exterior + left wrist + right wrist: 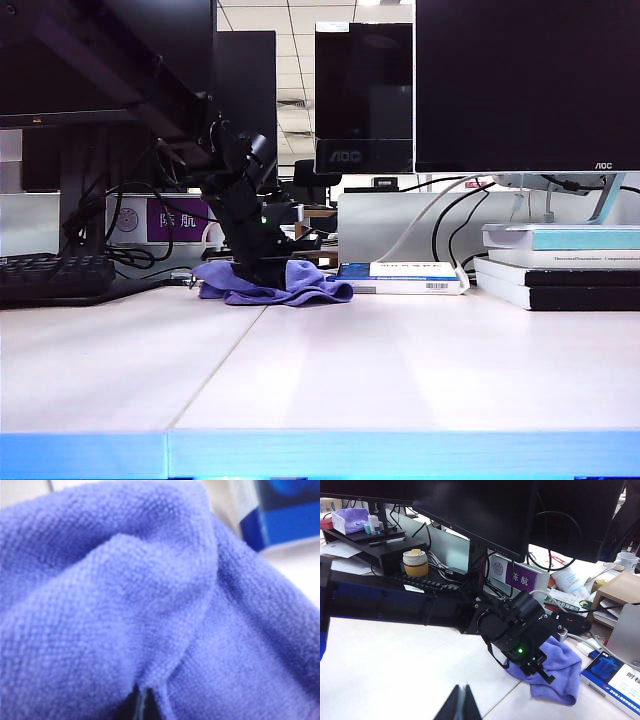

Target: Wipe the table from front to back using the rag.

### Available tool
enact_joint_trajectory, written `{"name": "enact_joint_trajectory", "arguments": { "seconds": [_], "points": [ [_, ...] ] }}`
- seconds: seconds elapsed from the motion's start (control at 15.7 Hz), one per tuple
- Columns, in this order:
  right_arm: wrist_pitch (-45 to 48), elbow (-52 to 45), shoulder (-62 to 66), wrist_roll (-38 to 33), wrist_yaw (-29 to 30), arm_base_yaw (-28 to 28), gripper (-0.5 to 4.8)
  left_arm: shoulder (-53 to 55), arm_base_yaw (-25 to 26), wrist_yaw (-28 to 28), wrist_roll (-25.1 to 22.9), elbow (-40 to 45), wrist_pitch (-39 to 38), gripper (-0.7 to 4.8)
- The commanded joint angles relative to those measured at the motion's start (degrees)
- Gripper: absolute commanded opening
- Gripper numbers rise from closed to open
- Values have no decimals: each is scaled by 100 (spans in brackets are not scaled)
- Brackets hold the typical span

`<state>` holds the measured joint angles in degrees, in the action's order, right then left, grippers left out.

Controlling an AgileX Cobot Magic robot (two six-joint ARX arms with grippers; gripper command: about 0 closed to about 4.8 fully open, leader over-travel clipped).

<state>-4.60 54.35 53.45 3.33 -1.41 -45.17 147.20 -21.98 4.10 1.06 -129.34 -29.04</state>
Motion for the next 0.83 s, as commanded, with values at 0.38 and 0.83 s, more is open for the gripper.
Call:
{"name": "enact_joint_trajectory", "arguments": {
  "seconds": [0.38, 0.83],
  "points": [
    [55, 24, -17, 17, 4, -4, -1, 173, -42, 61, 195, 227, 365, -6],
    [52, 22, -15, 151, 4, 4, -1, 166, -42, -17, 271, 708, 710, -5]
  ]
}}
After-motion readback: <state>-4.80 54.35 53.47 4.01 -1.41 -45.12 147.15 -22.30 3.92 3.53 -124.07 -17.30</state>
